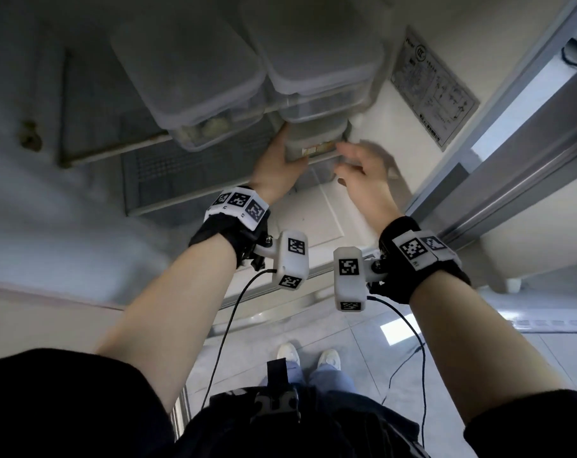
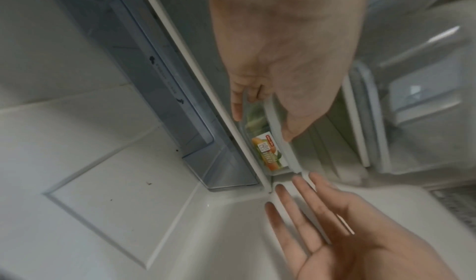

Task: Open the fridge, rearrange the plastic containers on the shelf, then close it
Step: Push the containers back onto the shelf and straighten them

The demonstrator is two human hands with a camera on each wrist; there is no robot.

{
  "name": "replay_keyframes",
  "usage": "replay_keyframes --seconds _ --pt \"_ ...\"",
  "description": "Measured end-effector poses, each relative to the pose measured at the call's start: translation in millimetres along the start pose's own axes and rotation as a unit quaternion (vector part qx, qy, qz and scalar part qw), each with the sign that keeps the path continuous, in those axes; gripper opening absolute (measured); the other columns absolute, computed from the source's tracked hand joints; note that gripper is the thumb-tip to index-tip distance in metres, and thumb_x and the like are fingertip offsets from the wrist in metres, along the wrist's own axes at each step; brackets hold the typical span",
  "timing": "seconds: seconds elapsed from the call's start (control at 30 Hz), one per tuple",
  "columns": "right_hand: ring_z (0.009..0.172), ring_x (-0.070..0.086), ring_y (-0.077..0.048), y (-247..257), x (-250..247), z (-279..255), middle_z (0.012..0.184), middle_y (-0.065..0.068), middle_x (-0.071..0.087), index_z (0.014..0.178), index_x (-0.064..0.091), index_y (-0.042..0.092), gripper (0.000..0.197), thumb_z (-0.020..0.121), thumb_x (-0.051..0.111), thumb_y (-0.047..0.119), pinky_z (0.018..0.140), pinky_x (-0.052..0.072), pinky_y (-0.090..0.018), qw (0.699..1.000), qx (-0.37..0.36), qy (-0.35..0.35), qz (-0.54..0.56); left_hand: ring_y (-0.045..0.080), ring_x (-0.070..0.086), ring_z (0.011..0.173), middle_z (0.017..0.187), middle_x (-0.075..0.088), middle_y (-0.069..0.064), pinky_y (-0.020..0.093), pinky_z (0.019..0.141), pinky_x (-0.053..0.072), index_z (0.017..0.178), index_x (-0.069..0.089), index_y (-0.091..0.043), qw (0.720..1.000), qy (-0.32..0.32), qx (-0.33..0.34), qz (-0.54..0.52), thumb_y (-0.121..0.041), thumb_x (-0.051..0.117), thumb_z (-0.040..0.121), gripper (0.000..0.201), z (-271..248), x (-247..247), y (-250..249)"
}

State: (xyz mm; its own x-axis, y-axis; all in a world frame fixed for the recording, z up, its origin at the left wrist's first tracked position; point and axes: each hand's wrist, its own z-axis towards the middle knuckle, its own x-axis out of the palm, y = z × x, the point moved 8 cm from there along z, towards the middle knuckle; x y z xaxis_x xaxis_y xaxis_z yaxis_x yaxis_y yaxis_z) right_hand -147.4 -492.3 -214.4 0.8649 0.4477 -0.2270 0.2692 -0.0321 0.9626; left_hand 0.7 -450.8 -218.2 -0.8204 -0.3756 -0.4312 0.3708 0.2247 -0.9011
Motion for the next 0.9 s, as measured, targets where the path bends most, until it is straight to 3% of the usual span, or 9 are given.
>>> replay_keyframes --seconds 0.1,0.23,0.37,0.47,0.57,0.63,0.77,0.83,0.9 --pt "0.094 0.062 -0.017 18 -6 -12 0.100 -0.001 0.065 0.104 0.059 0.019 0.024 0.091 0.049 0.002 0.098 0.050 -0.041 0.999 -0.036 0.000 0.034 0.020 0.055 0.122 0.133 0.058 0.007 0.035 0.108 0.043 0.135 0.046 -0.012 0.999 -0.039 -0.029 -0.010 -0.020 0.060 0.085 0.052 -20 -21 -6" --pt "0.077 0.067 -0.017 44 -4 -24 0.095 -0.007 0.070 0.100 0.060 0.015 0.020 0.093 0.046 0.003 0.076 0.054 -0.026 0.996 -0.089 0.011 0.031 0.001 0.059 0.087 0.108 0.060 -0.001 0.024 0.081 0.051 0.117 0.059 -0.010 0.998 -0.037 -0.017 -0.053 -0.009 0.054 0.092 0.025 -53 -43 -31" --pt "0.065 0.065 -0.010 77 5 -32 0.085 -0.003 0.071 0.088 0.059 0.028 0.030 0.092 0.046 0.002 0.068 0.055 -0.025 0.988 -0.153 0.014 0.014 0.020 0.063 0.098 0.103 0.064 0.010 0.034 0.079 0.054 0.111 0.063 -0.006 0.998 -0.034 -0.034 -0.044 -0.010 0.052 0.094 0.021 -72 -62 -48" --pt "0.060 0.063 -0.003 102 11 -34 0.079 0.005 0.068 0.091 0.060 0.023 0.025 0.090 0.048 0.002 0.068 0.057 -0.028 0.981 -0.195 0.006 0.002 0.019 0.066 0.086 0.100 0.066 0.012 0.033 0.075 0.056 0.108 0.063 -0.004 0.998 -0.053 -0.015 -0.043 -0.011 0.053 0.094 0.019 -79 -76 -70" --pt "0.072 0.067 -0.010 129 16 -37 0.077 0.005 0.069 0.096 0.062 0.019 0.019 0.086 0.050 0.008 0.076 0.059 -0.036 0.968 -0.249 -0.013 -0.016 0.012 0.066 0.062 0.085 0.071 0.008 0.027 0.058 0.056 0.095 0.066 -0.011 0.991 -0.123 0.031 -0.048 -0.010 0.053 0.093 0.013 -85 -102 -91" --pt "0.081 0.069 -0.020 144 19 -37 0.083 0.003 0.070 0.098 0.065 0.014 0.022 0.082 0.051 0.016 0.078 0.059 -0.044 0.959 -0.278 -0.040 -0.041 0.012 0.062 0.052 0.070 0.069 0.002 0.026 0.052 0.052 0.080 0.065 -0.017 0.970 -0.230 0.069 -0.043 -0.008 0.053 0.087 0.017 -92 -129 -99" --pt "0.093 0.066 -0.034 161 30 -25 0.094 -0.011 0.070 0.099 0.065 0.010 0.028 0.080 0.051 0.023 0.078 0.056 -0.042 0.937 -0.308 -0.074 -0.146 0.017 0.061 0.073 0.088 0.072 0.009 0.025 0.061 0.043 0.089 0.068 -0.009 0.905 -0.421 0.043 0.038 -0.021 0.047 0.074 0.029 -97 -180 -86" --pt "0.105 0.060 -0.035 166 34 -18 0.107 -0.017 0.067 0.106 0.064 0.008 0.032 0.079 0.052 0.019 0.086 0.050 -0.041 0.911 -0.336 -0.092 -0.221 0.025 0.062 0.098 0.109 0.068 0.012 0.027 0.078 0.047 0.104 0.064 -0.008 0.900 -0.418 -0.035 0.120 -0.032 0.046 0.077 0.040 -85 -192 -72" --pt "0.115 0.054 -0.035 165 34 -8 0.119 -0.017 0.063 0.114 0.061 0.009 0.039 0.078 0.051 0.020 0.096 0.046 -0.043 0.906 -0.321 -0.095 -0.259 0.036 0.054 0.116 0.121 0.062 0.017 0.042 0.097 0.048 0.114 0.057 -0.005 0.913 -0.360 -0.119 0.153 -0.040 0.046 0.083 0.049 -70 -193 -57"
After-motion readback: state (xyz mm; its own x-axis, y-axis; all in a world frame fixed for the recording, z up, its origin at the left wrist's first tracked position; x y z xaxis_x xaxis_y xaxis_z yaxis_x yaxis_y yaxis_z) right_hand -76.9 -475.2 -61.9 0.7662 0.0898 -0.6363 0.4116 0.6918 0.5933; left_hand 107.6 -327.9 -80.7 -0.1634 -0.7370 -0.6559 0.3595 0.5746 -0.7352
